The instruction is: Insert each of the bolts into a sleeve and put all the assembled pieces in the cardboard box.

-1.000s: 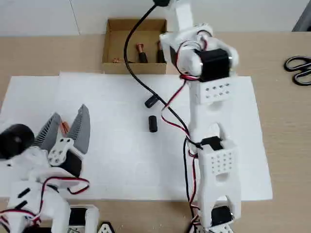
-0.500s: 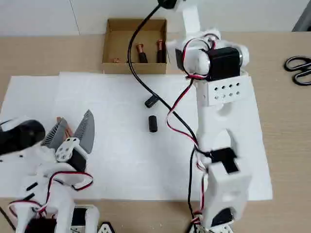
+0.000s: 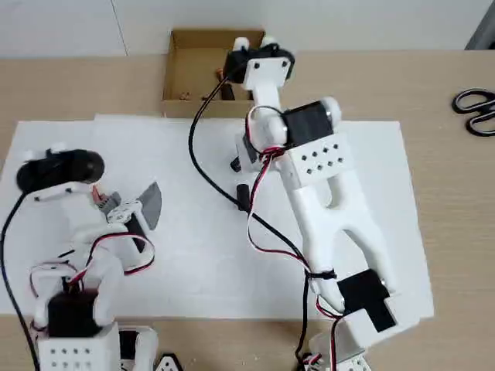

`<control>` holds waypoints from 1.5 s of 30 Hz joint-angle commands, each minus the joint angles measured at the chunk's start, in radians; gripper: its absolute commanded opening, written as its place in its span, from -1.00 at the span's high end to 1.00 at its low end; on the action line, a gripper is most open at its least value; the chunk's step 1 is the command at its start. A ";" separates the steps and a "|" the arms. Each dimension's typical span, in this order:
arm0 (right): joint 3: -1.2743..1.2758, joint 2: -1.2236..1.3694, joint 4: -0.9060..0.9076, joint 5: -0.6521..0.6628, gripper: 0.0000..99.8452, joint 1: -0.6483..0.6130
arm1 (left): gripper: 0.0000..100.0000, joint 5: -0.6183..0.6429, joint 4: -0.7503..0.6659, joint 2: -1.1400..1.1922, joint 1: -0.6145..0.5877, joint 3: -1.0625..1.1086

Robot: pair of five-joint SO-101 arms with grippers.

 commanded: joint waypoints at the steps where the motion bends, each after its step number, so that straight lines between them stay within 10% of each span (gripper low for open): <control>1: 0.008 0.033 -0.019 -0.012 0.49 -0.001 | 0.56 -0.009 0.058 0.057 0.002 -0.093; 14: 0.008 0.245 -0.013 -0.183 0.49 -0.081 | 0.56 -0.009 0.301 0.331 -0.003 -0.338; 45: 0.002 0.493 -0.182 -0.226 0.49 -0.096 | 0.56 -0.009 0.310 0.344 -0.003 -0.349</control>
